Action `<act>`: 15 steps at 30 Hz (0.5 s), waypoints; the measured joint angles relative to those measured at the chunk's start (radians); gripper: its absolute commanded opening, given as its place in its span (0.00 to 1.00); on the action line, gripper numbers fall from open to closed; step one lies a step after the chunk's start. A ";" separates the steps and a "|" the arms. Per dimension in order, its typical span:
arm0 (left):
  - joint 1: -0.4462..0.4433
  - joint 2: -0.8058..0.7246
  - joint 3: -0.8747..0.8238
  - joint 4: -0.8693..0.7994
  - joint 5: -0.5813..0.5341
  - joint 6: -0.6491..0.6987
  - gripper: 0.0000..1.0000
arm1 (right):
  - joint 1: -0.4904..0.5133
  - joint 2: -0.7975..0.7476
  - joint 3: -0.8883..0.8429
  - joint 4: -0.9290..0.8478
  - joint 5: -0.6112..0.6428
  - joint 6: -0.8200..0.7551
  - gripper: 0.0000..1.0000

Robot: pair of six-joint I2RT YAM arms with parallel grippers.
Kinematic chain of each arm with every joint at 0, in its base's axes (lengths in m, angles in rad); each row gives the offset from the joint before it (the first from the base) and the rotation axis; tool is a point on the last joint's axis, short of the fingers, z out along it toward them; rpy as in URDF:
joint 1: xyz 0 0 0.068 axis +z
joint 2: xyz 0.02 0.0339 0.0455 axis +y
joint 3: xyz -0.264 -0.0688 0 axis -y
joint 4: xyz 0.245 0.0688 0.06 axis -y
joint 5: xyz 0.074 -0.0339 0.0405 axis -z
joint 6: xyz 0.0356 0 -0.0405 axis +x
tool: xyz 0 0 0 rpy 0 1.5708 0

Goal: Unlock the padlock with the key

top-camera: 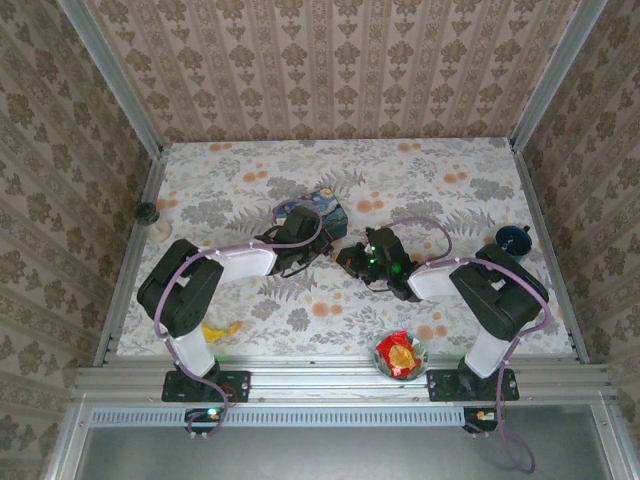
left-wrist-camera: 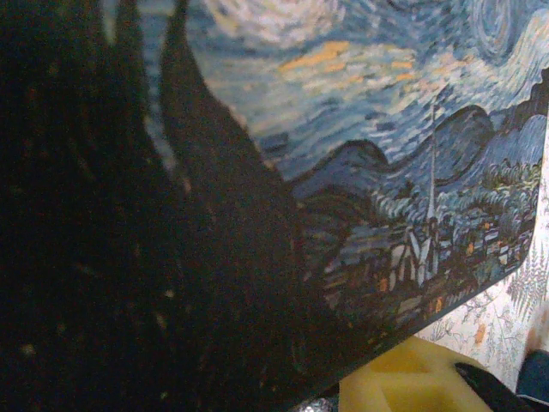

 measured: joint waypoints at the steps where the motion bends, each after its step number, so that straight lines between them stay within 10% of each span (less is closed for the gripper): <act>1: 0.000 0.000 0.000 0.000 0.003 0.003 0.18 | 0.001 -0.001 0.000 -0.004 0.003 -0.009 0.00; 15: 0.002 -0.003 0.002 -0.016 0.069 0.037 0.01 | 0.001 -0.042 0.069 -0.202 0.010 -0.227 0.00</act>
